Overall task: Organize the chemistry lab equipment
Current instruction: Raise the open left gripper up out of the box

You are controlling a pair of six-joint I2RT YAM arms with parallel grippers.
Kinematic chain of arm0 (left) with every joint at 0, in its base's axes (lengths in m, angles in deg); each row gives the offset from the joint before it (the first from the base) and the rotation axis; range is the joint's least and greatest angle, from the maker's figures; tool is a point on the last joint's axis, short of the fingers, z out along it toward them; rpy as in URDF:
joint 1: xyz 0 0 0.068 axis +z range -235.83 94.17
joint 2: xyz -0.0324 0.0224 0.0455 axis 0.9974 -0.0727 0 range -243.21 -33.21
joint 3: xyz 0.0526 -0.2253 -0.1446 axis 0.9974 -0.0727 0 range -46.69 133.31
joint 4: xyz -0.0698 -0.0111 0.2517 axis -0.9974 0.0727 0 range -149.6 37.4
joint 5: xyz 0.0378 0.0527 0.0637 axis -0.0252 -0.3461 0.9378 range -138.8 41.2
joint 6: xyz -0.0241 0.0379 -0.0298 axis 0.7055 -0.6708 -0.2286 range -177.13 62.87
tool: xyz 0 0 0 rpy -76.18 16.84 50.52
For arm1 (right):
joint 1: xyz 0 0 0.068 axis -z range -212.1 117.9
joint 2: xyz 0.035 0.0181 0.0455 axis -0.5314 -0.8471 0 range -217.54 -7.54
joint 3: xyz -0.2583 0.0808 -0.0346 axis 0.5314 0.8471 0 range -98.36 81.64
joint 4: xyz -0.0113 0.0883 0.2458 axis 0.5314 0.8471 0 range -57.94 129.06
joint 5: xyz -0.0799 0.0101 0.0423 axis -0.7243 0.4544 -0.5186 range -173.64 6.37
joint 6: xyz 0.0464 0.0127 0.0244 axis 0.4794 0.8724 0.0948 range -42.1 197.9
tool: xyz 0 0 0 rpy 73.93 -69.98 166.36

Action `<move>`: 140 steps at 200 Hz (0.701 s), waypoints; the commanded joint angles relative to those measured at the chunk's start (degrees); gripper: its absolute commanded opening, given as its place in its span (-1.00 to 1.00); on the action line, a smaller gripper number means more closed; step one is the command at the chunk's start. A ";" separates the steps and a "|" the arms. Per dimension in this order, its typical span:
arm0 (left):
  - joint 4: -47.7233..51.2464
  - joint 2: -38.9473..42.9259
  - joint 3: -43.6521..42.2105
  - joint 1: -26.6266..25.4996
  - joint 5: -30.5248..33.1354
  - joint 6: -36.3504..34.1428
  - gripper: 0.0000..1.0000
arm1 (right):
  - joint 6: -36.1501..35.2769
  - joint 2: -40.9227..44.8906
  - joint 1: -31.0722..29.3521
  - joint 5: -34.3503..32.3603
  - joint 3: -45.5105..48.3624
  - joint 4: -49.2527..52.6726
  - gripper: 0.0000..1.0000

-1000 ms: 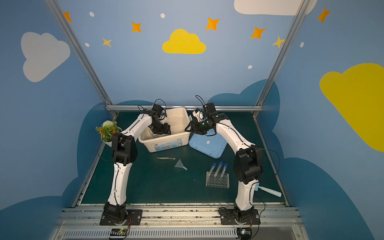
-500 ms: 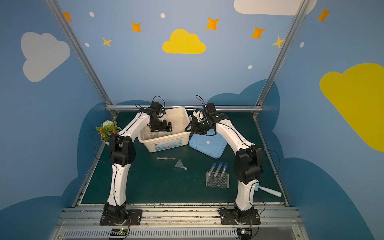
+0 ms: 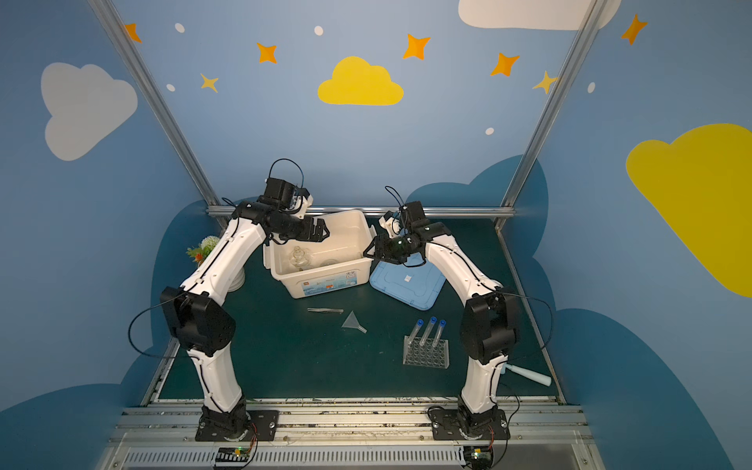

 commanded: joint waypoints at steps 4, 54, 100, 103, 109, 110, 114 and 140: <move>-4.62 7.02 -7.77 -0.77 0.12 -1.62 0.99 | 0.45 2.21 0.30 -0.20 1.16 -0.95 0.18; -12.65 22.09 -26.58 -3.20 1.22 -2.16 0.99 | 1.82 4.12 0.48 -1.16 4.41 -4.62 0.24; -15.96 28.93 -38.66 -8.18 -3.56 -1.89 0.99 | 2.53 5.29 0.74 -1.00 6.85 -6.11 0.26; -16.18 29.28 -39.26 -8.57 -3.91 -2.15 0.99 | 2.56 5.35 0.70 -0.85 7.00 -6.22 0.26; -16.38 29.71 -40.35 -9.36 -4.47 -2.50 0.99 | 2.70 5.46 0.83 -0.75 7.33 -6.38 0.26; -16.45 29.79 -40.52 -9.44 -4.55 -2.55 0.99 | 2.76 5.51 0.83 -0.74 7.37 -6.43 0.26; -16.58 29.99 -41.17 -9.92 -4.70 -2.67 0.99 | 2.80 5.60 0.84 -0.73 7.48 -6.56 0.26; -16.88 30.06 -44.32 -11.93 -8.13 -2.78 0.99 | 3.20 6.04 1.00 -0.73 8.34 -7.02 0.26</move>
